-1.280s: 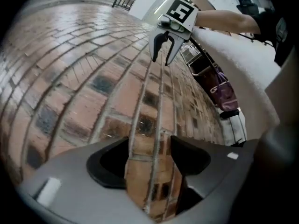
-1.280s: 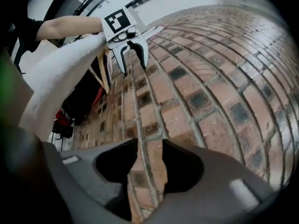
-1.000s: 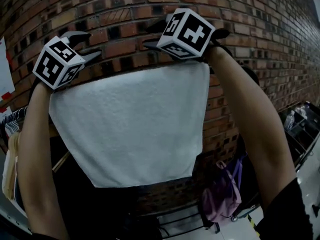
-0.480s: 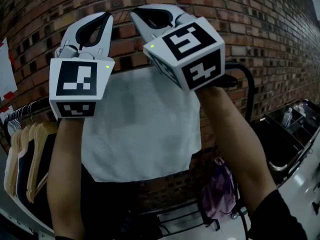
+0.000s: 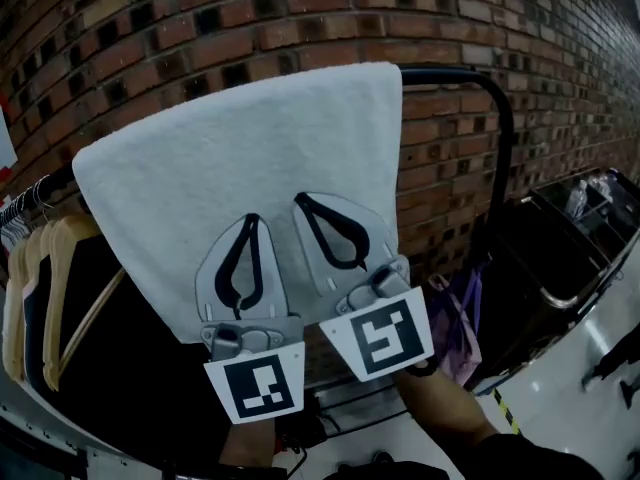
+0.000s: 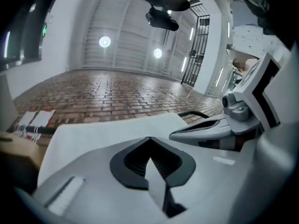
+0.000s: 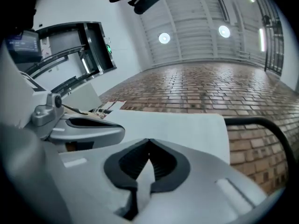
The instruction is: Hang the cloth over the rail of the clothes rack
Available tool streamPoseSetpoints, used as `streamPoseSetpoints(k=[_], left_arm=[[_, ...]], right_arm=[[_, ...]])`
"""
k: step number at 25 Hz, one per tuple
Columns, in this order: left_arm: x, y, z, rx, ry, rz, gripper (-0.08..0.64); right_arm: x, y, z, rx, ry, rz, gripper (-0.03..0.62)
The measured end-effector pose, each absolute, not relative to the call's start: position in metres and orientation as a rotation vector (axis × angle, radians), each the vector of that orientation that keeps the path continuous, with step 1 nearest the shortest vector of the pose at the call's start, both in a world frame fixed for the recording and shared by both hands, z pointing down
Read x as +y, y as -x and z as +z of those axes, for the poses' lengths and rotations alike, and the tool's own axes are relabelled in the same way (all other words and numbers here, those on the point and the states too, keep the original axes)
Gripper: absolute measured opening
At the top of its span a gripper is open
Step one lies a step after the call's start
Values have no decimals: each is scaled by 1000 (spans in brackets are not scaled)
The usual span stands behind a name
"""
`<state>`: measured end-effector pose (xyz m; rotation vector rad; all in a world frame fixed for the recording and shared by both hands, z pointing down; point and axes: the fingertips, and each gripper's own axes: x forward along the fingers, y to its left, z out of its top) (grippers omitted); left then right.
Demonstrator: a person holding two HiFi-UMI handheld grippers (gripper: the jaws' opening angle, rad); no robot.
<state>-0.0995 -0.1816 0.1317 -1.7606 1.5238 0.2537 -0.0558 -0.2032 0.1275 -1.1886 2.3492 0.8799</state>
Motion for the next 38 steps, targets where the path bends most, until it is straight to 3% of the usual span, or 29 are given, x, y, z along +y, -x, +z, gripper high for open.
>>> streamPoseSetpoints(k=[5,11,38], left_arm=[[-189,95,235,1627,1940,111,6],[-189,102,304,1743,2034,31,6],[-198,97,331,1754,2084,8,6]], right_arm=[[-209,58,239,2498,1297,640,3],[-205,63,329,2654,1336,424,3],[-207,60,347,2675,1358,388,3]])
